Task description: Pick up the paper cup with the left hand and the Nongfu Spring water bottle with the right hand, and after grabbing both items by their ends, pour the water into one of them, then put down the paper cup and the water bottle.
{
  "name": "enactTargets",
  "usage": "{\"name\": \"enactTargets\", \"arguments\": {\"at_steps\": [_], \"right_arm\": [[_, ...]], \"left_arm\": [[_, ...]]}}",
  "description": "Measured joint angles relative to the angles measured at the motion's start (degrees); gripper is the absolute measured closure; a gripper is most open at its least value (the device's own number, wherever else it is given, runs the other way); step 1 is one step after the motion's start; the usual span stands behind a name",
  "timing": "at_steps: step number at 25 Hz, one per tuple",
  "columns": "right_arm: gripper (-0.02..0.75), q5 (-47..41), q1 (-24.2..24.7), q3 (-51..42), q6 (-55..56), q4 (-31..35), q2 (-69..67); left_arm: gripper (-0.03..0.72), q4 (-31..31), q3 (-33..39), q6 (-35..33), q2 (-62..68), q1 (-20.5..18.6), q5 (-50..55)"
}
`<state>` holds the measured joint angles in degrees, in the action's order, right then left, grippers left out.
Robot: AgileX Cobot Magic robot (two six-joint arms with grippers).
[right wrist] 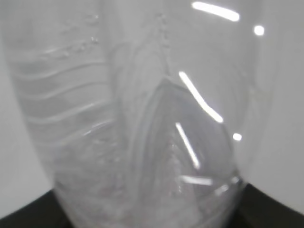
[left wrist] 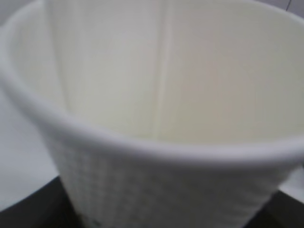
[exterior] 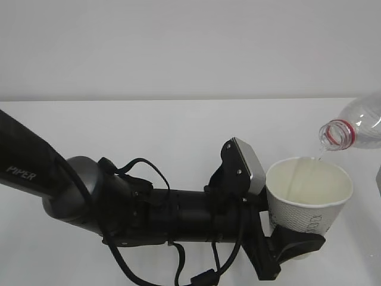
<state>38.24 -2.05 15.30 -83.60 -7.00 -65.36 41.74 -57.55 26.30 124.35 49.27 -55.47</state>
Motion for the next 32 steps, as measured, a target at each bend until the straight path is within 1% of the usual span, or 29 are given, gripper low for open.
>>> {"name": "enactTargets", "arguments": {"at_steps": [32], "right_arm": [[0.325, 0.0, 0.0, 0.0, -0.8, 0.0, 0.0]], "left_arm": [[0.157, 0.1, 0.0, 0.0, 0.0, 0.0, 0.0]]}}
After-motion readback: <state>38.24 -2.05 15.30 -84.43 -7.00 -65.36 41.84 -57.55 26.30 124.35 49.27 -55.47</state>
